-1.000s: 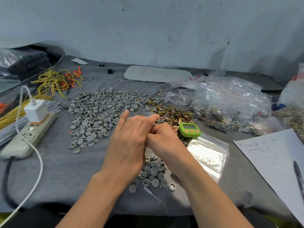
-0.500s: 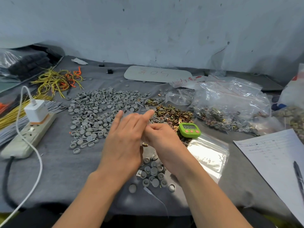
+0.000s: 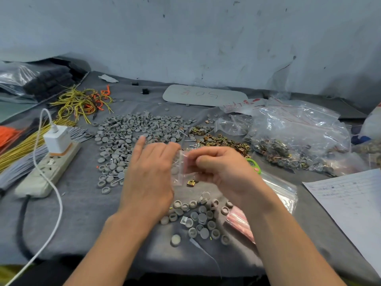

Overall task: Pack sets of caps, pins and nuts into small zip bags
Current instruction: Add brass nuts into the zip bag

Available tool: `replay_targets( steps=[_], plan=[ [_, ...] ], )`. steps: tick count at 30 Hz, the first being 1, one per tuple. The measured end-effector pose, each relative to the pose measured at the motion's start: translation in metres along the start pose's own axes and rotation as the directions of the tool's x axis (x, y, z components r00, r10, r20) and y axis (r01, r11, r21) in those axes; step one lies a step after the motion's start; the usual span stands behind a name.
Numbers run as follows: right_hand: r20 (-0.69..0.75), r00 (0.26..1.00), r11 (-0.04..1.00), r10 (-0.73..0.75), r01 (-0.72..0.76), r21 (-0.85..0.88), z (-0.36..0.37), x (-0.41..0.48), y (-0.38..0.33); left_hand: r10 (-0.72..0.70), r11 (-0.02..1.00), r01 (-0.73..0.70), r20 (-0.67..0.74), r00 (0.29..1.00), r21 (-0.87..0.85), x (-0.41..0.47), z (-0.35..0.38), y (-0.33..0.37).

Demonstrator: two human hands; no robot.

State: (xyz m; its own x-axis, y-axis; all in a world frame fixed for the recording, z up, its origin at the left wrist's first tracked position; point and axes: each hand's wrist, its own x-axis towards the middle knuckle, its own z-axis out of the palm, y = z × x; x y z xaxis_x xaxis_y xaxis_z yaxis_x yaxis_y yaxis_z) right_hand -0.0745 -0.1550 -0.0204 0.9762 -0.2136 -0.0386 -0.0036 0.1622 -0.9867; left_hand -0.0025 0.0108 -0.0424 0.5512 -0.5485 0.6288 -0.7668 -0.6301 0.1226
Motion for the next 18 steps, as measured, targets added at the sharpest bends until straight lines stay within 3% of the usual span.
replay_targets(
  steps=[3,5,7,9,11,12,15,18],
  plan=[
    [-0.330,0.939,0.928,-0.098,-0.034,-0.371,-0.025,0.011,-0.007,-0.109,0.993,0.109,-0.001,0.994,0.035,0.005,-0.006,-0.018],
    [-0.421,0.892,0.738,-0.165,-0.171,-0.653,-0.040,0.020,-0.004,-0.143,0.990,0.143,0.005,0.990,0.021,0.009,-0.010,-0.029],
    [-0.417,0.895,0.551,-0.158,-0.271,-0.789,-0.043,0.027,0.002,-0.174,0.985,0.174,0.048,0.984,-0.001,0.011,-0.011,-0.035],
    [-0.381,0.913,0.295,-0.147,-0.327,-0.898,-0.039,0.032,0.008,-0.191,0.980,0.195,0.097,0.977,-0.033,0.012,-0.008,-0.038],
    [-0.308,0.939,0.033,-0.151,-0.306,-0.951,-0.033,0.034,0.015,-0.196,0.976,0.208,0.160,0.967,-0.061,0.012,-0.002,-0.038],
    [-0.282,0.947,-0.041,-0.155,-0.291,-0.956,-0.030,0.034,0.018,-0.198,0.974,0.214,0.196,0.961,-0.068,0.012,0.001,-0.038],
    [-0.243,0.953,-0.112,-0.183,-0.266,-0.957,-0.022,0.032,0.024,-0.203,0.970,0.232,0.271,0.941,-0.078,0.010,0.010,-0.037],
    [-0.232,0.957,-0.113,-0.174,-0.254,-0.961,-0.019,0.029,0.024,-0.216,0.964,0.253,0.302,0.928,-0.088,0.008,0.015,-0.038]
  ],
)
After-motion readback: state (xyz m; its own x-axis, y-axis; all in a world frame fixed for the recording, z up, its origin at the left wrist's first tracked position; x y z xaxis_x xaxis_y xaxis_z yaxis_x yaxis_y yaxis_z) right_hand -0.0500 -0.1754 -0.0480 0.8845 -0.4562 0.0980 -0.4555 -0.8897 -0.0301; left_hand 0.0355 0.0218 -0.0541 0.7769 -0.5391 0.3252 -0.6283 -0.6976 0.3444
